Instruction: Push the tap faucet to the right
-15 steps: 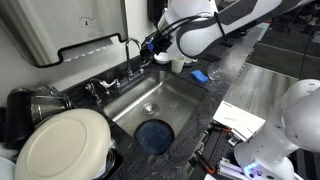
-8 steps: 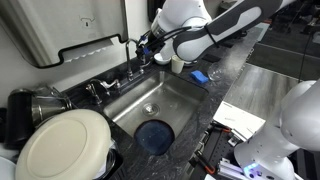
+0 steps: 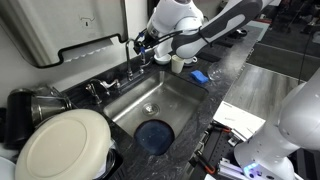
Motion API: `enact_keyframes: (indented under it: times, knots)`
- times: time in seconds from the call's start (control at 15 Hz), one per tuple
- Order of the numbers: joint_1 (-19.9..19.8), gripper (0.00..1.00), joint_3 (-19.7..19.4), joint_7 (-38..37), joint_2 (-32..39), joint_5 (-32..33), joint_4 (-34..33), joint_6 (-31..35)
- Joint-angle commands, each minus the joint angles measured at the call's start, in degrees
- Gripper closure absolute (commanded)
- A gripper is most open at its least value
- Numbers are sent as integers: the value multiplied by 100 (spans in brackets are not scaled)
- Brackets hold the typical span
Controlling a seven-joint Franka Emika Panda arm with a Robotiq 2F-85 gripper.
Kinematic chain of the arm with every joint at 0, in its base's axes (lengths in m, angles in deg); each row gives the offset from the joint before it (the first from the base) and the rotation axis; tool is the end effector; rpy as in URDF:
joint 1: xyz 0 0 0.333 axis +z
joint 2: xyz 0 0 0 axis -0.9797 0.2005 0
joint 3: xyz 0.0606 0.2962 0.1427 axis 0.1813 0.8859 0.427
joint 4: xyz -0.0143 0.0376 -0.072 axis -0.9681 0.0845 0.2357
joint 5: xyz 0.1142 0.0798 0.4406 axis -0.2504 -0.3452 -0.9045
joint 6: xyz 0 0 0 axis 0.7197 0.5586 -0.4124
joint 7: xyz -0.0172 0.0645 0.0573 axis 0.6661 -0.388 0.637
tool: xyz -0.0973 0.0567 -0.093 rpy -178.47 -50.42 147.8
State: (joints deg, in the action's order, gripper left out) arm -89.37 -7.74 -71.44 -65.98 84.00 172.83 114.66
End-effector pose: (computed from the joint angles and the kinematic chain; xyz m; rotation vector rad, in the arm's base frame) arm 0.6318 -0.0033 0.3747 2.7779 -0.1343 1.0389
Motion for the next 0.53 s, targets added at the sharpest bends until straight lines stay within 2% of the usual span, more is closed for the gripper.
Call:
enact_keyframes:
  times: [0.0,0.47]
  knots:
    - [-120,0,-104,-616,253,702,-317,-182]
    - [-206,0,-280,-1266,318,1425,-397,-122]
